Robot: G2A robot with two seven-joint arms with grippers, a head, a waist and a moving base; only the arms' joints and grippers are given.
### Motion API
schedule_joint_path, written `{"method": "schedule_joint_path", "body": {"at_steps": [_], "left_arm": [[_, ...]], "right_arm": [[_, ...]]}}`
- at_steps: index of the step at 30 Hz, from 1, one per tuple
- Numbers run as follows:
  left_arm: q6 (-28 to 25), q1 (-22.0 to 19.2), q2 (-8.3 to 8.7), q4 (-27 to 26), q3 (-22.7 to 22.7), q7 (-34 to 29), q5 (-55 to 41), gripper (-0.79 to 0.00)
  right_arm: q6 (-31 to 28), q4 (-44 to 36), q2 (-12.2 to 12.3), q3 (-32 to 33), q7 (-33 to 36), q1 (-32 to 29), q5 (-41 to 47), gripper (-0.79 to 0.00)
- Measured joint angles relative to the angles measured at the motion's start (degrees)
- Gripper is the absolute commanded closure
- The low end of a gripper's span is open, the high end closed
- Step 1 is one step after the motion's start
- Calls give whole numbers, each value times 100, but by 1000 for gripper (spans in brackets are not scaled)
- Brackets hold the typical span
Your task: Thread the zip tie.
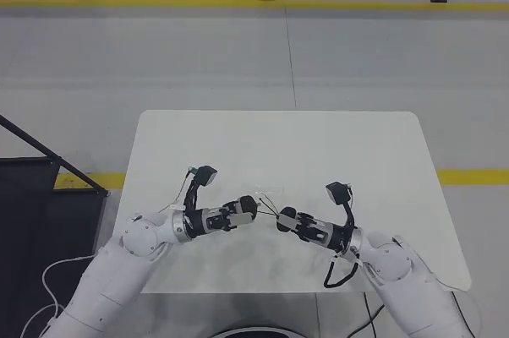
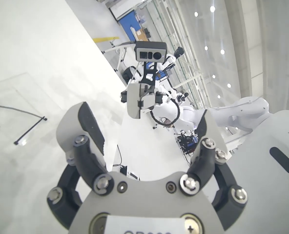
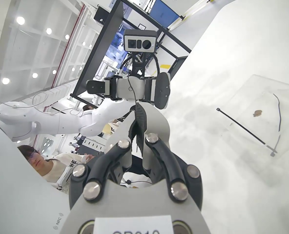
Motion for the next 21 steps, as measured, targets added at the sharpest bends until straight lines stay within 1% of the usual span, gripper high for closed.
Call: {"method": "schedule_joint_path", "body": {"at_steps": [2,3,4,7,9,11,17,21], "left_arm": [[-264,38,-49,63,103,297,162,-677],[-346,46,-73,89,149,437,273,-637],[-424,55,-105,125,212,632,419,-579],[-499,51,-186,229,358,1104,713,-517],[-529,32,-233,301,433,1350,837,-403],[-584,13,-283,386,503,1620,971,-363],[-712,17,-390,528,559,2321,1430,-311],[-680,51,-442,540,561,2689,1698,-308]], "right_arm": [[62,-5,-10,-11,-66,1,7,0],[80,4,-14,-15,-90,2,15,0],[101,14,-19,-20,-114,7,17,0],[110,34,-29,-31,-138,16,33,0],[110,44,-32,-31,-141,18,44,0],[117,49,-35,-31,-141,18,47,0],[138,58,-39,-22,-90,24,49,0],[153,63,-42,-21,-45,37,34,0]]}}
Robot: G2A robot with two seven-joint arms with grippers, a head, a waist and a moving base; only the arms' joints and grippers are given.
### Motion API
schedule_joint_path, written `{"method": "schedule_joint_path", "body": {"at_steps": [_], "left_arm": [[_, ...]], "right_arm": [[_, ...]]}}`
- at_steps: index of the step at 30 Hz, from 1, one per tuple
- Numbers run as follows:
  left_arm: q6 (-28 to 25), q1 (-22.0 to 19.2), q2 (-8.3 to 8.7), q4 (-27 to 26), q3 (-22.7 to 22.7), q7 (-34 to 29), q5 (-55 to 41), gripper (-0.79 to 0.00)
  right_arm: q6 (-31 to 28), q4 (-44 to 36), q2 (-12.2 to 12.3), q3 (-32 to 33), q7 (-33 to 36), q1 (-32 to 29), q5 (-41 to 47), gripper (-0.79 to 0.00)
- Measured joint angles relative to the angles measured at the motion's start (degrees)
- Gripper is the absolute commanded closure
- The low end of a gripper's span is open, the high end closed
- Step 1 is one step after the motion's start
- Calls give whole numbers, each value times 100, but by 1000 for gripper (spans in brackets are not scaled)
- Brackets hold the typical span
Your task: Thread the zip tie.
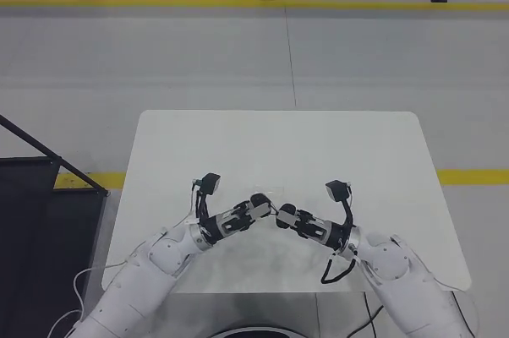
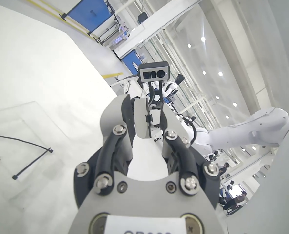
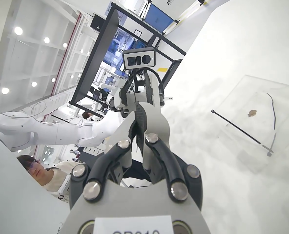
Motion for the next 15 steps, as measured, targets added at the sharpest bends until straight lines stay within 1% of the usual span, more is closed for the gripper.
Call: {"method": "schedule_joint_path", "body": {"at_steps": [4,7,15], "left_arm": [[17,17,-40,1,17,174,150,-289],[6,28,-65,9,31,246,218,-249],[-49,54,-135,22,50,500,438,-175]], "right_arm": [[14,-18,-5,-12,27,1,-40,0],[28,-35,-10,-18,1,-6,-80,0],[56,-76,-18,-7,-61,-34,-153,0]]}}
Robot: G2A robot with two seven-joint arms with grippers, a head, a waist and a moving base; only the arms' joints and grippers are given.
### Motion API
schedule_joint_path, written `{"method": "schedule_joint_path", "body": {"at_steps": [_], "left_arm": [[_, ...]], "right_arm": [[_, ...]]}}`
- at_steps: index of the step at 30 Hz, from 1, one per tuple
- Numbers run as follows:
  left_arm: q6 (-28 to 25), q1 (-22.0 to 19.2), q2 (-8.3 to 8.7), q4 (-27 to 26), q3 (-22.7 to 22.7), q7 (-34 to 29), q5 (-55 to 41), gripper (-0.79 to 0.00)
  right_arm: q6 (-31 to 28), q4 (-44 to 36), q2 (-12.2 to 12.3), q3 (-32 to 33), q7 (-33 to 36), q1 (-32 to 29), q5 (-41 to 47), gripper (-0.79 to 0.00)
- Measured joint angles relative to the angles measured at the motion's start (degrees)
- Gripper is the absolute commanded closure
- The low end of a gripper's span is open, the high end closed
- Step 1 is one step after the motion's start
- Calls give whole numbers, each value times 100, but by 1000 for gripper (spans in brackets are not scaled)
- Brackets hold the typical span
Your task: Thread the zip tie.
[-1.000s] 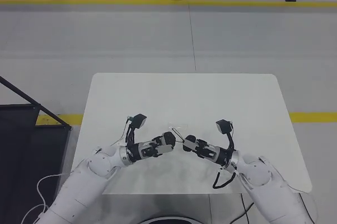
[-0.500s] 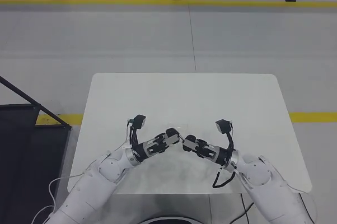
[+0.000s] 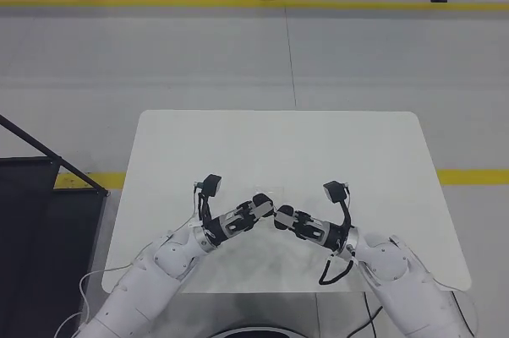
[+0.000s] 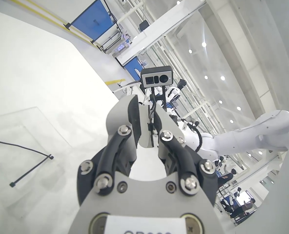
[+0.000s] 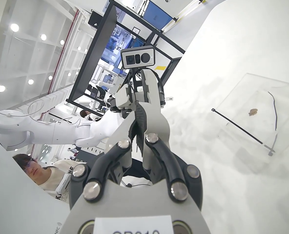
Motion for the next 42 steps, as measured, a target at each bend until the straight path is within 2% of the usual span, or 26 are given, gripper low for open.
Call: {"method": "schedule_joint_path", "body": {"at_steps": [4,8,14,15,16,18,31,34,36,42], "left_arm": [[11,-6,-30,16,11,43,71,-114],[14,-9,-52,35,8,52,93,-9],[2,-8,-80,54,-4,40,87,0],[-2,-8,-85,58,-8,35,87,-15],[-3,-8,-88,60,-12,31,87,-111],[-5,-6,-94,63,-20,22,88,-151],[17,-10,-138,107,-47,-107,52,-157],[10,-12,-148,114,-53,-134,38,-175],[3,-10,-154,116,-56,-140,25,-246],[0,-22,-173,152,-62,-209,-26,-249]], "right_arm": [[1,-2,-2,12,1,-6,-11,0],[3,-7,-4,21,-1,-11,-18,0],[-3,-19,-8,31,4,-21,-22,0],[-6,-19,-9,33,4,-22,-22,0],[-7,-18,-10,35,1,-24,-19,0],[-8,-19,-12,37,-3,-27,-15,0],[-36,-38,-20,64,-35,-58,-29,0],[-38,-38,-20,75,-27,-61,-23,0],[-38,-37,-21,78,-22,-62,-21,0],[-57,-39,-25,86,-21,-63,-24,0]]}}
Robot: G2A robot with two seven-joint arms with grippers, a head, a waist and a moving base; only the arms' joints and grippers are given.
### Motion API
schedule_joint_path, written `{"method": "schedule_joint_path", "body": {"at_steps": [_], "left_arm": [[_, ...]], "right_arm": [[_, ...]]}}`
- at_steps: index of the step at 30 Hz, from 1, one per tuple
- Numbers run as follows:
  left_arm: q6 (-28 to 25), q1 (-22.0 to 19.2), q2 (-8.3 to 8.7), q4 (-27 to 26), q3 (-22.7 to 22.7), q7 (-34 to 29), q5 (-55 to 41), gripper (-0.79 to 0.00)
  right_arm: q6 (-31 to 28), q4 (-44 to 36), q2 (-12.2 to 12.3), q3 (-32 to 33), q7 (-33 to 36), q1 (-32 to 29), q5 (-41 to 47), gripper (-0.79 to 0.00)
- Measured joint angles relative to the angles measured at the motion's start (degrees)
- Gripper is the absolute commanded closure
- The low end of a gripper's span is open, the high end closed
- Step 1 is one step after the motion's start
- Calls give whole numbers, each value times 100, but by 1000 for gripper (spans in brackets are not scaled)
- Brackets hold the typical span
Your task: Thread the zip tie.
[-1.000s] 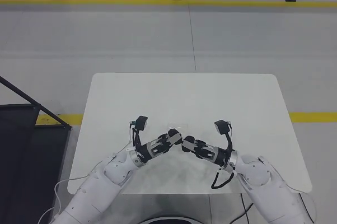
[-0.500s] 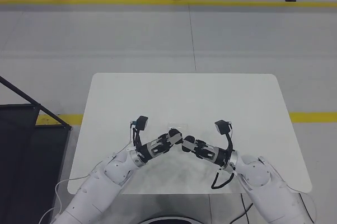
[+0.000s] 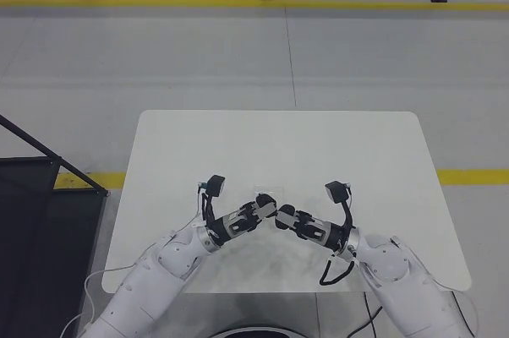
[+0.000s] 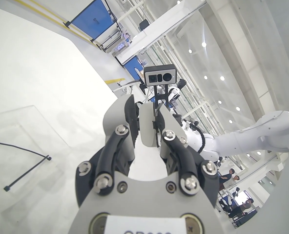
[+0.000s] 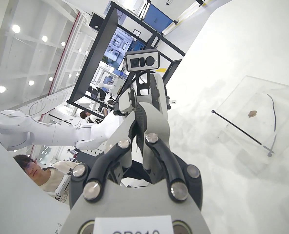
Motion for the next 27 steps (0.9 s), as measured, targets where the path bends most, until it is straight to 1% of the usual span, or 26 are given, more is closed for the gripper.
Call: {"method": "schedule_joint_path", "body": {"at_steps": [3,14,24,25,27], "left_arm": [[0,-11,-10,31,-9,-22,-40,-240],[-48,-5,-35,35,-48,-97,-56,-154],[-70,9,-59,43,-73,-142,-79,-31],[-72,10,-60,45,-76,-147,-79,-9],[-80,14,-64,44,-80,-157,-82,0]], "right_arm": [[-25,-12,-1,7,-15,-16,-17,0],[31,-15,-9,5,-6,-16,-26,0],[36,-4,-17,13,-7,-17,-18,0],[39,-4,-17,14,-7,-17,-18,0],[41,-6,-18,14,-1,-17,-25,0]]}}
